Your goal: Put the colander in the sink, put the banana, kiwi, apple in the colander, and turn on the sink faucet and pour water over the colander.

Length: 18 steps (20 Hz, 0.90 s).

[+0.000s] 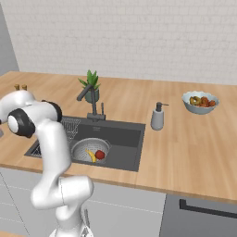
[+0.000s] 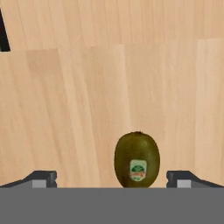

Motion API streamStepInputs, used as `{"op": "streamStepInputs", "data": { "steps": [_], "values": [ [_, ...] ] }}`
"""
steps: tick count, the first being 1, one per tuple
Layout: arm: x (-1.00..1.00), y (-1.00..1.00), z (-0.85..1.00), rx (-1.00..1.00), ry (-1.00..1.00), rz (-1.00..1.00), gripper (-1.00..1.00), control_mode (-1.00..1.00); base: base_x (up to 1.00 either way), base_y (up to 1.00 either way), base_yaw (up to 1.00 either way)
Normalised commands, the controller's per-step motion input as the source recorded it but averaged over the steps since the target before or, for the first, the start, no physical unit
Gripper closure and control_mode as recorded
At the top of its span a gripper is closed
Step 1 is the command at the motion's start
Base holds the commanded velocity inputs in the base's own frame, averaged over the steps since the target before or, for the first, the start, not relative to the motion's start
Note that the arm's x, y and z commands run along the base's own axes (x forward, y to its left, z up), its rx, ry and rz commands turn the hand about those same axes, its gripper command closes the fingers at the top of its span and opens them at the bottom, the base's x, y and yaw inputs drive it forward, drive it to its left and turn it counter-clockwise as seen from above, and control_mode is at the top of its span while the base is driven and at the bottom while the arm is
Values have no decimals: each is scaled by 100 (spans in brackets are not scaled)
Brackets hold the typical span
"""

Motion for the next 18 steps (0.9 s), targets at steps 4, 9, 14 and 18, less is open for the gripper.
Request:
{"op": "streamStepInputs", "data": {
  "steps": [4, 9, 14, 18],
  "values": [
    [19, 7, -17, 0, 3, 0, -100, -100, 0, 0, 0],
    [15, 12, -18, 0, 3, 0, -100, -100, 0, 0, 0],
    [21, 19, -22, 0, 4, 0, -100, -100, 0, 0, 0],
    [14, 21, -17, 0, 2, 0, -100, -100, 0, 0, 0]
  ]
}}
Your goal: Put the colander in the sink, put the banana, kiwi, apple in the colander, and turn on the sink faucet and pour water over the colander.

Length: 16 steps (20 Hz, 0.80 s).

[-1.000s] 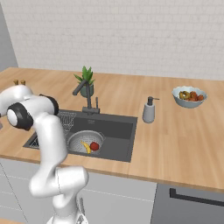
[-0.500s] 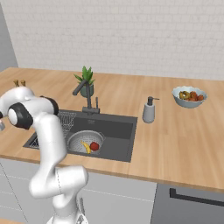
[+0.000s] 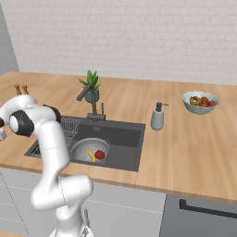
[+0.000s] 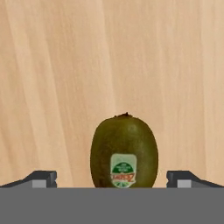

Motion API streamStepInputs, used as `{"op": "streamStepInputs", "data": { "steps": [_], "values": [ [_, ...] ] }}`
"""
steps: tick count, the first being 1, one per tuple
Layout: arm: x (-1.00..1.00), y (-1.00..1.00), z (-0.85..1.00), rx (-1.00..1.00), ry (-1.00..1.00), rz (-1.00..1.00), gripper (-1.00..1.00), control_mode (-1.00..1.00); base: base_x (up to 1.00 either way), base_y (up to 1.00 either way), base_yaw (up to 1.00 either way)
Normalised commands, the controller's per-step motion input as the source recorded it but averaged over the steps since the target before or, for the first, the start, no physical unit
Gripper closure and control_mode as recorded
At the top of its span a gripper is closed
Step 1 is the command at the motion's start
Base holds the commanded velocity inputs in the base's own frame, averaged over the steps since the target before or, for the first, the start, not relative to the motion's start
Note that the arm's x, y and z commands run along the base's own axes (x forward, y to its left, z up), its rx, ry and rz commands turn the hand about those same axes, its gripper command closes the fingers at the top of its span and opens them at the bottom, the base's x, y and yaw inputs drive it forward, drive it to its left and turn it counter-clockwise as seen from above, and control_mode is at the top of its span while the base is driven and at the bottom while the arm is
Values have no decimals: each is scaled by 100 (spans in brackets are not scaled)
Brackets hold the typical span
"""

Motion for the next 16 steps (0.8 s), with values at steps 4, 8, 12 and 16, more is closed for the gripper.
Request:
{"op": "streamStepInputs", "data": {
  "steps": [4, 8, 12, 16],
  "values": [
    [3, 24, -8, 0, 0, 0, -100, -100, 0, 0, 0],
    [0, 20, -16, 0, 3, 0, -100, -100, 0, 0, 0],
    [0, 8, -30, 0, 6, 0, -100, -100, 0, 0, 0],
    [0, 3, -35, 0, 8, 0, -100, -100, 0, 0, 0]
  ]
}}
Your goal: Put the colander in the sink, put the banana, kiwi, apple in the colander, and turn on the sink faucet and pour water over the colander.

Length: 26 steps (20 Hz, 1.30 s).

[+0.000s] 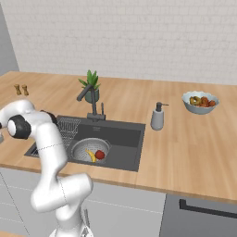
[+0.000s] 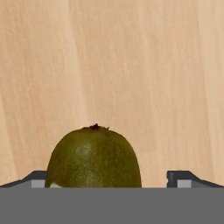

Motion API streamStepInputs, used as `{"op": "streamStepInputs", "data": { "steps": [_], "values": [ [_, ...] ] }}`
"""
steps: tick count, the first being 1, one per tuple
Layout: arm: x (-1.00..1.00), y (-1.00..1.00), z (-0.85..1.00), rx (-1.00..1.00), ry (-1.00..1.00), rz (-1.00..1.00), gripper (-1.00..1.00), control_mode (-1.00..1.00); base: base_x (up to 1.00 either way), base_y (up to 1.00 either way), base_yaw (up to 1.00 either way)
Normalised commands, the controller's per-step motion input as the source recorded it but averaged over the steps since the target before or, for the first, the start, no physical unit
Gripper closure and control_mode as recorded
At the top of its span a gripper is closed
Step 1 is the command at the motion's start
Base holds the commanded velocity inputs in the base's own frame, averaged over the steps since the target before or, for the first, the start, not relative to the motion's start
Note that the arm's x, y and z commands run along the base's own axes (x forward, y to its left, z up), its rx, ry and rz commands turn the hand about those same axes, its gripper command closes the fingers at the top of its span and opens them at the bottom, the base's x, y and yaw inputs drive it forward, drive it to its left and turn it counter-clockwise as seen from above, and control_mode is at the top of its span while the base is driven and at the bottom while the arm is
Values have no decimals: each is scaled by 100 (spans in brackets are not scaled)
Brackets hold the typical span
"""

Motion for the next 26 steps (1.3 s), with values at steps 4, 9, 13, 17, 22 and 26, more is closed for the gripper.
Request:
{"op": "streamStepInputs", "data": {
  "steps": [4, 9, 13, 17, 22, 26],
  "values": [
    [3, 2, -33, -3, 10, 0, 100, -100, 0, 0, 0],
    [-9, -3, -19, -1, 3, 4, 100, -100, 0, 0, 0],
    [-31, -11, -14, -5, 0, 8, 100, -100, 0, 0, 0],
    [-36, -39, 0, -3, -1, 8, 100, -100, 0, 0, 0],
    [-38, -66, 0, 0, -5, 5, 100, -100, 0, 0, 0],
    [-33, -80, 7, 0, -10, 0, 100, -100, 0, 0, 0]
  ]
}}
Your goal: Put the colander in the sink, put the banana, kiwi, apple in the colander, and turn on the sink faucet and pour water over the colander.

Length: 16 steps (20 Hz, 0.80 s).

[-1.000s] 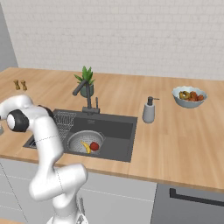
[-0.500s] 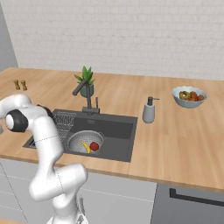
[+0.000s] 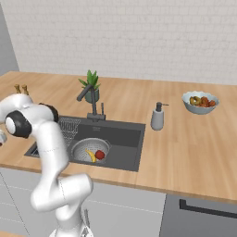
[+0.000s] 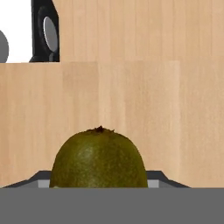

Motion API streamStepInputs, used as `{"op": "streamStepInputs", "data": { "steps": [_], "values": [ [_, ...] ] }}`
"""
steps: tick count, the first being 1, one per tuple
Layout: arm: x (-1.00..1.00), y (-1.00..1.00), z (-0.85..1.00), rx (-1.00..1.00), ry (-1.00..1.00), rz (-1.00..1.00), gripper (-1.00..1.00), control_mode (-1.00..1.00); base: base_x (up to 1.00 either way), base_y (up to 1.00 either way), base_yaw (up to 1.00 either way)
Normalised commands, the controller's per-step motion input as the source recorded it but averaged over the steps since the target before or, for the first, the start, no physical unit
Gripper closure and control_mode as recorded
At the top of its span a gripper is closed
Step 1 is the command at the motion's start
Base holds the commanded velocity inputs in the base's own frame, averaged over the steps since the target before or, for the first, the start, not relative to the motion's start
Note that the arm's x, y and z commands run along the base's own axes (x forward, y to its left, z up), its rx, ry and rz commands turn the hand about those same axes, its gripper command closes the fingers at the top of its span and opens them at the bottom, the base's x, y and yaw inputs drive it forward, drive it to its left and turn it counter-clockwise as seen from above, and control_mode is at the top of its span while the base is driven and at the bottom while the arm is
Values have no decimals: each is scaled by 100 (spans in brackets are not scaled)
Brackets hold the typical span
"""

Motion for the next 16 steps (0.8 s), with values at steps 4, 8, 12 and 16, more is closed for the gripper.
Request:
{"op": "streamStepInputs", "data": {
  "steps": [4, 8, 12, 16],
  "values": [
    [-29, -81, 30, 0, -4, 0, 100, -100, 0, 0, 0],
    [-39, -83, 51, 0, -9, 0, 100, -100, 0, 0, 0],
    [-37, -84, 53, 0, -9, 0, 100, -100, 0, 0, 0],
    [-35, -89, 46, 3, -8, 3, 100, -100, 0, 0, 0]
  ]
}}
